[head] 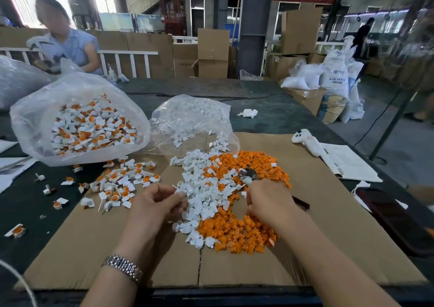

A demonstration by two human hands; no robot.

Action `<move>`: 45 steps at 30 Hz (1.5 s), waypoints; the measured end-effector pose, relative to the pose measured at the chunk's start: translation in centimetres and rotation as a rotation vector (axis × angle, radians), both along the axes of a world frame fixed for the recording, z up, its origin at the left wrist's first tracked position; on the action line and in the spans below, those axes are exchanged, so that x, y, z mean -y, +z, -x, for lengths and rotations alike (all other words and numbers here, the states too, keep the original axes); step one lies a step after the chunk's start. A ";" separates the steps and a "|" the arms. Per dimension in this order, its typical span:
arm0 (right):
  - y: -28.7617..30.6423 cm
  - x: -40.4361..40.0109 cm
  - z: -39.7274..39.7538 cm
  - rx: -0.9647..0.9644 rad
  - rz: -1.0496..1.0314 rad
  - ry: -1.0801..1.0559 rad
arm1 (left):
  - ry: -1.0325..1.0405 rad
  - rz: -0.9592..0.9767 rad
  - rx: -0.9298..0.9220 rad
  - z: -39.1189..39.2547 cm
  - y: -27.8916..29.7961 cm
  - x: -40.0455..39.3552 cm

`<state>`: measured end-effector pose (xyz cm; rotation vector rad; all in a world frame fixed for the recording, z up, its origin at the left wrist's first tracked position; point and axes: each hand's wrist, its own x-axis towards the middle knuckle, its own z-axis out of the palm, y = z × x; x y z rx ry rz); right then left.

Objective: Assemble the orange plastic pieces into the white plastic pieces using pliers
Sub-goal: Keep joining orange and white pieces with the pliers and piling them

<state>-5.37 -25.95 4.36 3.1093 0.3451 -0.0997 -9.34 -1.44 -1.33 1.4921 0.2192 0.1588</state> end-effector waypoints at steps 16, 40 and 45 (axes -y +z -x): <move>1.1 -1.4 0.4 0.051 -0.679 0.090 | -0.162 0.181 0.027 1.5 1.1 2.1; 1.3 -4.9 3.0 -0.151 -1.093 -0.038 | -0.053 -0.199 0.096 2.9 3.7 4.2; 1.4 -4.6 3.0 -0.105 -1.109 0.024 | -0.119 0.478 -0.057 3.0 4.0 3.8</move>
